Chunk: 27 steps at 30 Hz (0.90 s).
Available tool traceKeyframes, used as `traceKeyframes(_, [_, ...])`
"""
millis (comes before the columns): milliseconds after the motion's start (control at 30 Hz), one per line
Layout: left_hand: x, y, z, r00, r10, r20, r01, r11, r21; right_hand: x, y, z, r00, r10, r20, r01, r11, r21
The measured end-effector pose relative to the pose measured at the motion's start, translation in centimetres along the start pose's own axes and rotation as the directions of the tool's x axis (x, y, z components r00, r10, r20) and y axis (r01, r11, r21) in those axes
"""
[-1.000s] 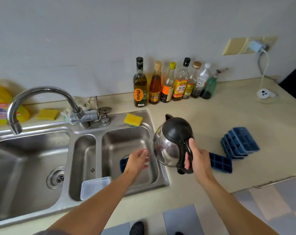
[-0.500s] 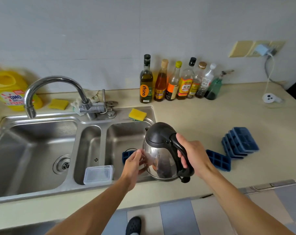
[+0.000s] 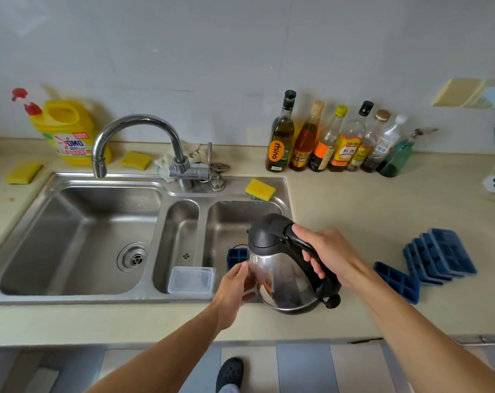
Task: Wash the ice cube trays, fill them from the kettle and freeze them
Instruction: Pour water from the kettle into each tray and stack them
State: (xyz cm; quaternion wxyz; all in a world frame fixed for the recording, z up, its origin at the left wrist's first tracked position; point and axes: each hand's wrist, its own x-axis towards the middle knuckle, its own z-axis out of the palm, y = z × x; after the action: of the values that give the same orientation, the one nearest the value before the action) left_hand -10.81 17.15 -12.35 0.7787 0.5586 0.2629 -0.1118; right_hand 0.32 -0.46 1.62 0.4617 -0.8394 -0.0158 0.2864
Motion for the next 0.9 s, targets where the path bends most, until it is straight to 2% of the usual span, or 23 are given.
traceKeyframes(200, [0.0,0.2,-1.1,0.999,-0.050,-0.006,0.050,0.999,-0.016,0.9,-1.0,1.1,0.999,0.055,0.001,-0.055,0.998,-0.023])
traceKeyframes(400, [0.1,0.1,-1.7,0.997,-0.034,0.068,0.035,0.999,-0.003,1.4,-1.4,1.6,0.997,0.074,0.008,-0.074,0.997,-0.037])
traceKeyframes(567, [0.0,0.4,-2.0,0.996,-0.056,0.070,0.057,0.998,-0.010,1.6,-1.8,2.0,0.997,0.081,0.008,-0.081,0.996,-0.040])
traceKeyframes(767, [0.4,0.5,-2.1,0.993,-0.120,-0.011,0.120,0.992,-0.045,1.9,-2.3,2.3,0.995,0.102,0.014,-0.101,0.994,-0.035])
traceKeyframes(900, [0.4,0.8,-2.1,0.993,-0.118,-0.014,0.118,0.993,-0.022,2.1,-2.5,2.4,0.994,0.111,0.014,-0.110,0.993,-0.030])
